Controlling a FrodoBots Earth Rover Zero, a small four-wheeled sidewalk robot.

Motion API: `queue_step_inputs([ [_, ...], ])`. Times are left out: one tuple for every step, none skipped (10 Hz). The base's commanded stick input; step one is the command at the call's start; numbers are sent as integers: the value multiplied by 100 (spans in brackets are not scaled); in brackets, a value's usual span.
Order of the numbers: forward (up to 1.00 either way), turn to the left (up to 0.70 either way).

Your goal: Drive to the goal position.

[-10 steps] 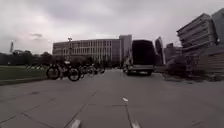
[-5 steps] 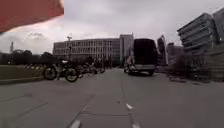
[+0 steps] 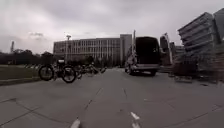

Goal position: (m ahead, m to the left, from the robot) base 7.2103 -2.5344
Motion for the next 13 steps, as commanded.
queue_step_inputs([
  [70,0],
  [70,0],
  [70,0],
  [70,0],
  [70,0],
  [70,0],
  [70,0],
  [70,0],
  [70,0],
  [70,0],
  [70,0],
  [70,0],
  [70,0],
])
